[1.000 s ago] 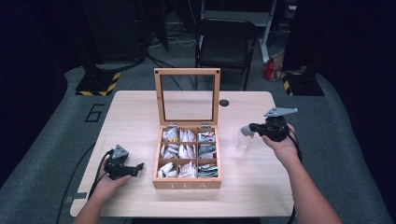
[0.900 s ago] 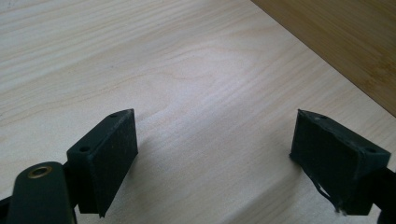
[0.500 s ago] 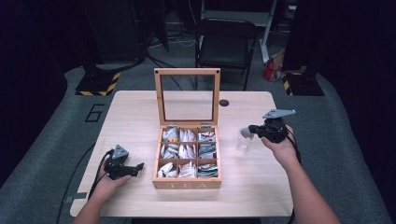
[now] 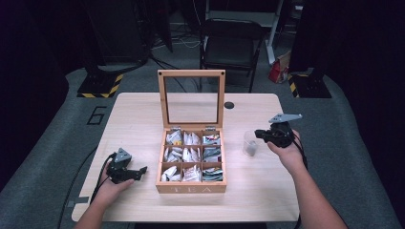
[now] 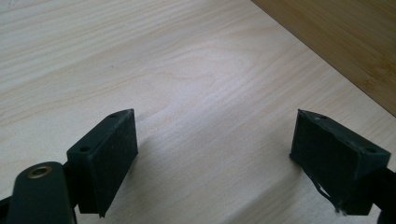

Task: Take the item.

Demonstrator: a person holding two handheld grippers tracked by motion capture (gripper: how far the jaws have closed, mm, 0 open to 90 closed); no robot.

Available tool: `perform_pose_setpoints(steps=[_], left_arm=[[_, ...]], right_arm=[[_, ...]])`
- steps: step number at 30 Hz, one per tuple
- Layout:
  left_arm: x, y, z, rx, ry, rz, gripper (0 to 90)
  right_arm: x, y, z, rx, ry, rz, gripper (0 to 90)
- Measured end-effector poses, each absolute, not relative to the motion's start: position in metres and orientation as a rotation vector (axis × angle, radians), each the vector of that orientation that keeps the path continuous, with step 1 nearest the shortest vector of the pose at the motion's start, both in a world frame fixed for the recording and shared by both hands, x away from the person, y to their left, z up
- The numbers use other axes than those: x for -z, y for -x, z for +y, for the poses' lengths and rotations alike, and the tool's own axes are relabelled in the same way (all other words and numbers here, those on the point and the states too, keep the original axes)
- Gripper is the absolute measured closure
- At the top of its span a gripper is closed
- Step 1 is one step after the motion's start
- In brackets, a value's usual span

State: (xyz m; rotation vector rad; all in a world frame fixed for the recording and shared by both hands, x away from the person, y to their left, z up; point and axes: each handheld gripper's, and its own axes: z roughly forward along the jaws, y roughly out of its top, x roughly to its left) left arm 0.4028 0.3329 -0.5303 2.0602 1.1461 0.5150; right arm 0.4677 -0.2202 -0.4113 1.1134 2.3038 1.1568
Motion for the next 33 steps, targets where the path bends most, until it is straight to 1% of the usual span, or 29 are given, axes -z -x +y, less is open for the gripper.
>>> perform_pose_setpoints(steps=[10,23,33], left_arm=[[0.53,-0.403,0.333,-0.515,-2.06,1.146,14.1],[0.53,-0.403,0.333,-0.515,-2.06,1.146,14.1],[0.53,-0.403,0.333,-0.516,-2.06,1.146,14.0]], right_arm=[[0.411,-0.466,-0.217,-1.16,-1.099,2.31,83.4],[0.404,-0.447,-0.205,-1.195,-1.021,2.339,80.3],[0.415,-0.43,-0.202,-1.226,-0.996,2.357,77.6]])
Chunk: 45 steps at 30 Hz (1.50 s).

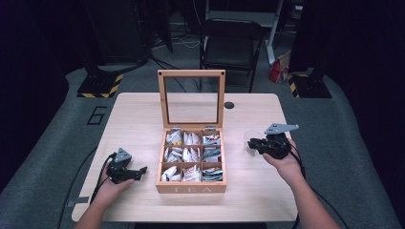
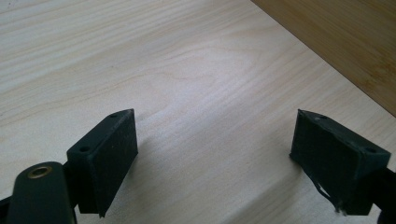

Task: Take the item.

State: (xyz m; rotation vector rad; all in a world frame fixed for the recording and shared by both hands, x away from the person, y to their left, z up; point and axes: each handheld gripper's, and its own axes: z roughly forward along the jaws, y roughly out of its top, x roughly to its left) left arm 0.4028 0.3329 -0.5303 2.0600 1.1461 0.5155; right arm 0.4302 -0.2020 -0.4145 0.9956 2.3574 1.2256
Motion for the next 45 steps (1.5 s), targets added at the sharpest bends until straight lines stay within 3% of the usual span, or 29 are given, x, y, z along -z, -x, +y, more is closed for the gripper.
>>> perform_pose_setpoints(steps=[28,45], left_arm=[[0.53,-0.403,0.333,-0.515,-2.06,1.146,14.1],[0.53,-0.403,0.333,-0.515,-2.06,1.146,14.1]], right_arm=[[0.46,-0.402,-0.2,-1.228,-0.999,2.416,69.5],[0.484,-0.397,-0.196,-1.191,-1.02,2.43,58.5]])
